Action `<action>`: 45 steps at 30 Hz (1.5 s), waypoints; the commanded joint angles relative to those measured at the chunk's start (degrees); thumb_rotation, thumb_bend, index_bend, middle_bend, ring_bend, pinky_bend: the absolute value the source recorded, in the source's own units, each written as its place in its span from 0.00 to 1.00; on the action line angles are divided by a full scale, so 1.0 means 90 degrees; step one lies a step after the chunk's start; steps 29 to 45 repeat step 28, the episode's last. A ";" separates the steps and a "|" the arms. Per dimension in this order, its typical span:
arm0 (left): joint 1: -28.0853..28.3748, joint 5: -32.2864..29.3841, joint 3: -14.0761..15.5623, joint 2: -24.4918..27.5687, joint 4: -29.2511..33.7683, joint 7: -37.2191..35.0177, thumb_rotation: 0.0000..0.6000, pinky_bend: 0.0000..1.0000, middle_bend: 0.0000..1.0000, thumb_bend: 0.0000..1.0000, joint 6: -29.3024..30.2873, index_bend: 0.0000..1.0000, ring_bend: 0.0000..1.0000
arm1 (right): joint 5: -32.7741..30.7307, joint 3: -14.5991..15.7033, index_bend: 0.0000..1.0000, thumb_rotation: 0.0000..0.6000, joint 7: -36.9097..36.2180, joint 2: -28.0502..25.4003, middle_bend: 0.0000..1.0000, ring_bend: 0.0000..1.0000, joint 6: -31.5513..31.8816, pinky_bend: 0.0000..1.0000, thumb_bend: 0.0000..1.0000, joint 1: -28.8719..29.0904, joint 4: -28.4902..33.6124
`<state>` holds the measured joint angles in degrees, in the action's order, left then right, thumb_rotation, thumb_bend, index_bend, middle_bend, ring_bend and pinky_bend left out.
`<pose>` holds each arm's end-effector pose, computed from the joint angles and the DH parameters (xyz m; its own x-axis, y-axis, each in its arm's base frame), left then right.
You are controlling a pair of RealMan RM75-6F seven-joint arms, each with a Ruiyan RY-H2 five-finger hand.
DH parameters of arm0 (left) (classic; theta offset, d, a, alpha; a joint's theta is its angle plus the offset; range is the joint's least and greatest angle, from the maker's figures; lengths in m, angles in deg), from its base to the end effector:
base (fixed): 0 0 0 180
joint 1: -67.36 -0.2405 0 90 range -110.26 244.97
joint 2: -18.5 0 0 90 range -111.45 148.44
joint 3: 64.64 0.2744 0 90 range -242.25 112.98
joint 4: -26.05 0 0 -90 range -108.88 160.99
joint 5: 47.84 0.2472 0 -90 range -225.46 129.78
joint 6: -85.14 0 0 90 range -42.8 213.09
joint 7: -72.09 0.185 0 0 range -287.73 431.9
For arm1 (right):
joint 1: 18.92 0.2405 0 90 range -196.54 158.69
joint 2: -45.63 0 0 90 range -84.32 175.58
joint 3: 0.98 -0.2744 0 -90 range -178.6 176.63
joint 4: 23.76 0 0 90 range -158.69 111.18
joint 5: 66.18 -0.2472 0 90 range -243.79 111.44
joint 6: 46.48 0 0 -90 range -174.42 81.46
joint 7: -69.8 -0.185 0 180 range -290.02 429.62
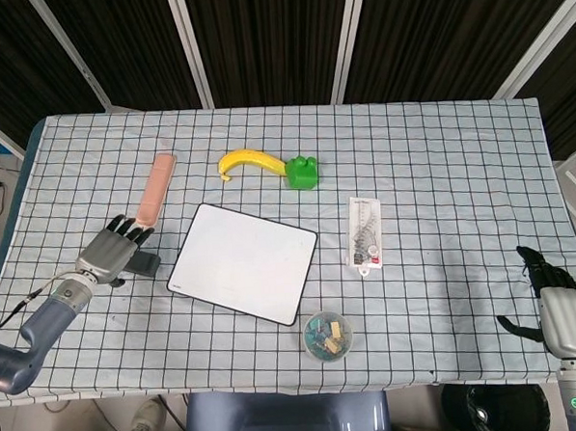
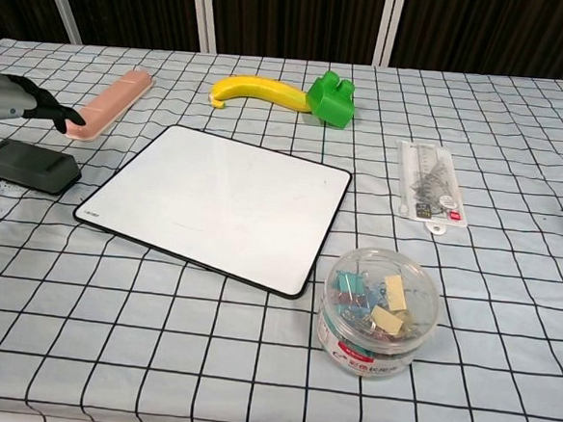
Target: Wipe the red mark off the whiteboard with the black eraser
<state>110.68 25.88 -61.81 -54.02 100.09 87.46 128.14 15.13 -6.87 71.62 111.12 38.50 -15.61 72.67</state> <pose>-0.2956 0.4207 0.0179 0.8255 0.2947 0.4814 0.5643 -0.4466 -0.6943 -0.3369 -0.2282 0.1309 0.3268 0.0299 0.9446 -0.9424 0.0851 0.3234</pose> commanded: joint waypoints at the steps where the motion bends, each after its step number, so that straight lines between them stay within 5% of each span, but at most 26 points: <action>1: -0.0147 -0.0026 -0.0196 0.0418 0.0665 0.0073 1.00 0.00 0.14 0.10 0.0525 0.01 0.00 | 0.0003 0.0000 0.10 1.00 0.0002 0.0004 0.13 0.22 0.0000 0.22 0.06 0.0002 -0.0001; 14: -0.1600 0.0125 -0.0053 0.1706 0.2724 0.0291 1.00 0.00 0.14 0.11 0.2728 0.02 0.00 | 0.0029 -0.0010 0.10 1.00 -0.0010 0.0014 0.13 0.22 0.0046 0.22 0.06 -0.0006 -0.0026; 26: -0.3105 0.1400 0.0475 0.1771 0.2352 -0.0820 1.00 0.00 0.11 0.11 0.4593 0.01 0.00 | 0.0082 -0.0007 0.10 1.00 -0.0036 0.0003 0.13 0.22 0.0108 0.22 0.06 -0.0026 -0.0042; 45: -0.3246 0.1454 0.0474 0.1769 0.2227 -0.0963 1.00 0.00 0.11 0.11 0.4743 0.00 0.00 | 0.0092 -0.0008 0.10 1.00 -0.0026 0.0002 0.13 0.22 0.0120 0.22 0.06 -0.0028 -0.0051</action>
